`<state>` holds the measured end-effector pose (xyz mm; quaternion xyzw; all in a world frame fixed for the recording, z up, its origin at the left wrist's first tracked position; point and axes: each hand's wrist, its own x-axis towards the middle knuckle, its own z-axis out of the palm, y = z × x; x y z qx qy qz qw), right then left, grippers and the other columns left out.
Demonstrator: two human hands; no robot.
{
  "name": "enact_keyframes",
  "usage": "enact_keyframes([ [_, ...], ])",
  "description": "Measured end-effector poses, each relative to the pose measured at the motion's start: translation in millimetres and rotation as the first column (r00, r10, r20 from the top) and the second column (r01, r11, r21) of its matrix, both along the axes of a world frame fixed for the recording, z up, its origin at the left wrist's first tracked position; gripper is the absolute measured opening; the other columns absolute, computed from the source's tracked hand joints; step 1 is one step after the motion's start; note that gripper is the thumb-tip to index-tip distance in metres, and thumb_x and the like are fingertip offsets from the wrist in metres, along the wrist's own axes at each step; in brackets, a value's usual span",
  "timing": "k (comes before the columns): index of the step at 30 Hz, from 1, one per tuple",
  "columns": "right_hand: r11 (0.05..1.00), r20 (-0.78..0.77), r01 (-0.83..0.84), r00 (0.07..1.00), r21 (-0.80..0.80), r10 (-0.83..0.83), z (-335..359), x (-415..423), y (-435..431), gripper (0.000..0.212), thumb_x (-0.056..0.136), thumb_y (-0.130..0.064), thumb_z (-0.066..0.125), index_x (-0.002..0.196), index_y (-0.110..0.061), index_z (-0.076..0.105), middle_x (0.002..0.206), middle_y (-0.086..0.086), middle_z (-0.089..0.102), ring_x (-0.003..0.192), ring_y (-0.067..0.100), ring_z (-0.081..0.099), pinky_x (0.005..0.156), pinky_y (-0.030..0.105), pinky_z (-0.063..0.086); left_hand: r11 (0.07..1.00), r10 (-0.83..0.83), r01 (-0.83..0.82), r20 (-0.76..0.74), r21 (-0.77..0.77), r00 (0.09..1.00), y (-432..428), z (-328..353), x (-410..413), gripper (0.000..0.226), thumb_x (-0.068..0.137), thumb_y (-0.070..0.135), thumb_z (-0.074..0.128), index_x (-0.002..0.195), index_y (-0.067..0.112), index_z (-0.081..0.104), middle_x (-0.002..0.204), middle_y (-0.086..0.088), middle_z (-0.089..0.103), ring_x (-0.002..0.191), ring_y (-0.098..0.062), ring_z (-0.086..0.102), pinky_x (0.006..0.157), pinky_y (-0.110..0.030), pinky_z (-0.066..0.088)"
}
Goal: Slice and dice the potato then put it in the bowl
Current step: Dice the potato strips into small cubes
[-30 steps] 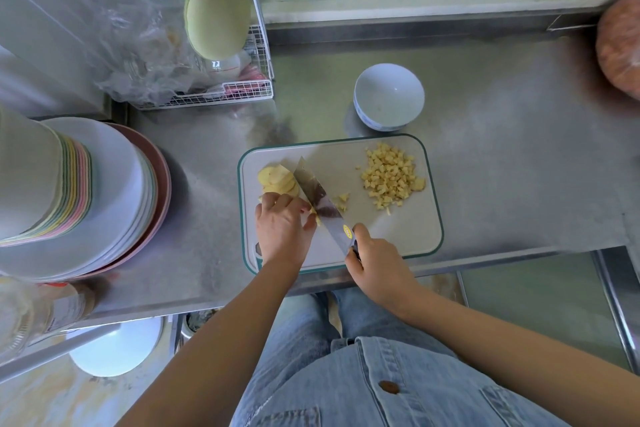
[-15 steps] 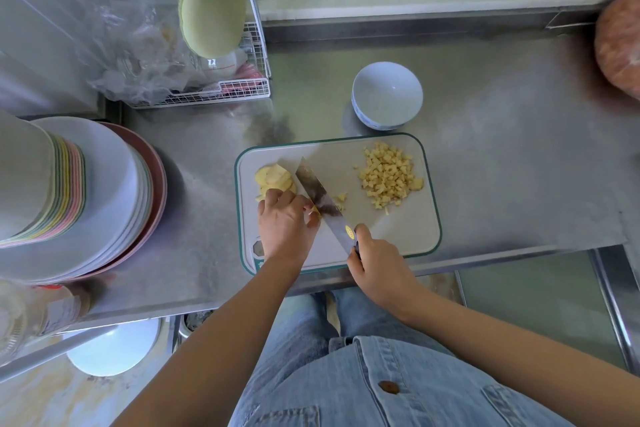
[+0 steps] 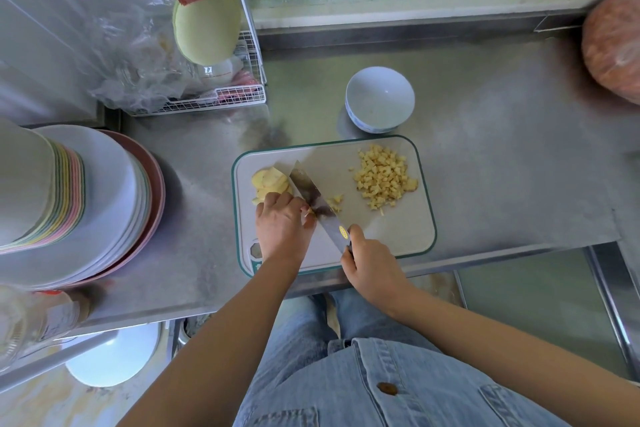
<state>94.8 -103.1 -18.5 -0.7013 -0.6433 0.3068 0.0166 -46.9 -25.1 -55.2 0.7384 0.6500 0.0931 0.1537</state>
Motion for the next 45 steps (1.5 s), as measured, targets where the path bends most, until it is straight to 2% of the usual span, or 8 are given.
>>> enact_keyframes([
  [9, 1.000, -0.020, 0.004, 1.000, -0.002, -0.004, -1.4, 2.8, -7.5, 0.010, 0.095, -0.015, 0.042, 0.092, -0.016, 0.032, 0.060, -0.003, 0.041, 0.055, 0.023, 0.042, 0.052, 0.033, 0.030, 0.998, 0.045, -0.044, 0.018, -0.045, 0.999, -1.7, 0.6, 2.0, 0.012, 0.061, 0.020, 0.082, 0.070, 0.018, 0.074, 0.075, -0.001, 0.069, 0.082, -0.031, 0.058, 0.069, -0.036, 0.044],
  [12, 1.000, -0.021, 0.013, 1.000, 0.009, -0.013, -2.1, 2.6, -5.8, 0.011, 0.095, -0.014, 0.042, 0.090, -0.015, 0.032, 0.057, -0.006, 0.036, 0.052, 0.019, 0.038, 0.045, 0.029, 0.022, 0.998, 0.043, -0.043, 0.008, -0.045, 0.999, -0.9, 0.7, 1.7, 0.011, 0.064, 0.018, 0.082, 0.072, 0.017, 0.075, 0.077, -0.003, 0.070, 0.085, -0.031, 0.058, 0.071, -0.037, 0.044],
  [22, 0.995, -0.069, 0.098, 0.993, 0.034, -0.096, -2.0, 2.2, -1.8, 0.010, 0.094, -0.014, 0.044, 0.089, -0.011, 0.036, 0.060, -0.001, 0.042, 0.060, 0.031, 0.052, 0.054, 0.033, 0.029, 0.987, -0.008, -0.006, -0.086, -0.161, 0.996, 3.9, 15.6, 1.6, 0.017, 0.087, 0.031, 0.066, 0.102, 0.025, 0.072, 0.110, 0.004, 0.066, 0.110, -0.022, 0.047, 0.090, -0.031, 0.036],
  [26, 0.990, -0.116, 0.116, 0.987, 0.074, -0.107, 2.0, 5.3, 0.7, 0.007, 0.093, -0.011, 0.045, 0.092, -0.007, 0.040, 0.055, -0.004, 0.037, 0.048, 0.016, 0.037, 0.046, 0.032, 0.021, 0.988, -0.060, 0.051, -0.057, -0.144, 0.997, 1.0, 18.5, -5.4, 0.019, 0.088, 0.029, 0.065, 0.106, 0.027, 0.072, 0.112, 0.005, 0.066, 0.111, -0.022, 0.046, 0.091, -0.030, 0.034],
  [32, 0.991, -0.191, 0.094, 0.979, 0.100, -0.074, 6.9, 9.0, -9.0, 0.006, 0.093, -0.011, 0.046, 0.094, -0.007, 0.042, 0.053, -0.004, 0.038, 0.045, 0.013, 0.037, 0.045, 0.027, 0.024, 0.995, 0.040, -0.042, -0.028, -0.090, 0.999, -4.4, 19.7, -15.3, 0.018, 0.089, 0.025, 0.063, 0.106, 0.024, 0.071, 0.107, 0.000, 0.066, 0.104, -0.024, 0.048, 0.089, -0.032, 0.041],
  [36, 0.994, -0.205, 0.108, 0.973, 0.001, -0.105, 3.4, 15.8, -25.3, 0.013, 0.092, -0.013, 0.045, 0.084, -0.012, 0.034, 0.053, -0.002, 0.040, 0.047, 0.013, 0.038, 0.048, 0.032, 0.023, 0.996, 0.040, -0.039, 0.007, -0.079, 0.999, -10.4, 15.0, -22.8, 0.023, 0.087, 0.018, 0.065, 0.110, 0.018, 0.068, 0.114, -0.007, 0.061, 0.106, -0.027, 0.049, 0.091, -0.035, 0.041],
  [42, 0.995, -0.222, 0.084, 0.971, -0.045, -0.092, 0.5, 10.7, -34.5, 0.016, 0.092, -0.015, 0.044, 0.081, -0.009, 0.034, 0.055, 0.001, 0.041, 0.050, 0.017, 0.036, 0.049, 0.032, 0.023, 0.991, 0.034, -0.033, 0.007, -0.127, 0.999, -14.0, 12.5, -24.7, 0.031, 0.088, 0.016, 0.064, 0.118, 0.016, 0.062, 0.121, -0.008, 0.055, 0.110, -0.026, 0.048, 0.092, -0.035, 0.042],
  [45, 0.989, -0.175, 0.144, 0.973, -0.035, -0.148, -0.6, 18.4, -30.2, 0.015, 0.093, -0.014, 0.044, 0.082, -0.011, 0.034, 0.056, 0.000, 0.043, 0.050, 0.017, 0.039, 0.049, 0.033, 0.024, 0.988, 0.032, -0.030, 0.013, -0.152, 0.999, -13.8, 13.7, -24.8, 0.031, 0.088, 0.015, 0.061, 0.120, 0.016, 0.060, 0.123, -0.008, 0.053, 0.112, -0.025, 0.047, 0.090, -0.035, 0.044],
])
